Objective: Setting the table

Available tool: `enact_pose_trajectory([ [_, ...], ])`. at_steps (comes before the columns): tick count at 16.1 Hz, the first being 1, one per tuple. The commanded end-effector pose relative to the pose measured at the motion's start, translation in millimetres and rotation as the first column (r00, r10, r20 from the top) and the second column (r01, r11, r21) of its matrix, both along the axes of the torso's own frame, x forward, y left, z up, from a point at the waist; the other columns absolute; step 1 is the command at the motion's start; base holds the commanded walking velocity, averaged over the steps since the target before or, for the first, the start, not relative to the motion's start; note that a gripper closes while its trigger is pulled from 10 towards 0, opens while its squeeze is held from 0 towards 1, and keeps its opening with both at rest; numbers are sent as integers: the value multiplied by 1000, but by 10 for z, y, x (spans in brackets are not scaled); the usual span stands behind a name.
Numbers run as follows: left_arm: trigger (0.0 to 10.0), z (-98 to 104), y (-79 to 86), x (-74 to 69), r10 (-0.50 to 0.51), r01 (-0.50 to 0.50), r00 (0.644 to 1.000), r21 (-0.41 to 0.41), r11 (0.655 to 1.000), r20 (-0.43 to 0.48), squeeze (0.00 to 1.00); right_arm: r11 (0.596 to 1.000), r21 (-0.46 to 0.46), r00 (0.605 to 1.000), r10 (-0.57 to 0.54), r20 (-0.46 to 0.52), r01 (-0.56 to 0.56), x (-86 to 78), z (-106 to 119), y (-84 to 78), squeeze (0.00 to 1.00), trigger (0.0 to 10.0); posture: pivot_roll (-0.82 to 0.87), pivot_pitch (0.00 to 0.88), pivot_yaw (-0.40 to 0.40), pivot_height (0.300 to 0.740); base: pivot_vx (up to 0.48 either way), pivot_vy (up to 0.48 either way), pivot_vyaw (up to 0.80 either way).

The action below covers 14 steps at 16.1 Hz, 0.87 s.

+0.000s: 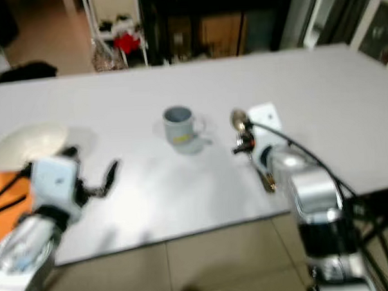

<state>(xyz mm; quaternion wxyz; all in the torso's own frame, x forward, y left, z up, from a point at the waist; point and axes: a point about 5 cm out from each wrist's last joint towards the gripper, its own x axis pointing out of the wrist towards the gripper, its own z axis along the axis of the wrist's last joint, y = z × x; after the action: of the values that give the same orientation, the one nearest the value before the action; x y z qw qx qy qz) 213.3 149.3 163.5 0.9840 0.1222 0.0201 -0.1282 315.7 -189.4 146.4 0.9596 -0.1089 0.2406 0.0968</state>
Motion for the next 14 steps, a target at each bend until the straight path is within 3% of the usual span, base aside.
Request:
enact_pose_trajectory([
  [1,10000,-10,10,12,-22,23,1000,11,1000,-21,0,999,19,999,32,-19,-32,59,-5,57,0,10000,-57,15,39,740,0,0,0],
  [8,10000,36,-84,33,-159,160,986,9,987,-57,0,999,34,992,30,-123,-26,270,-219,31,0,10000,-32,30,48,740,0,0,0],
  [14,10000,18,-171,-61,-291,294,949,6,956,-121,0,999,50,978,26,-206,-16,284,-324,88,0,10000,-21,44,44,740,0,0,0],
])
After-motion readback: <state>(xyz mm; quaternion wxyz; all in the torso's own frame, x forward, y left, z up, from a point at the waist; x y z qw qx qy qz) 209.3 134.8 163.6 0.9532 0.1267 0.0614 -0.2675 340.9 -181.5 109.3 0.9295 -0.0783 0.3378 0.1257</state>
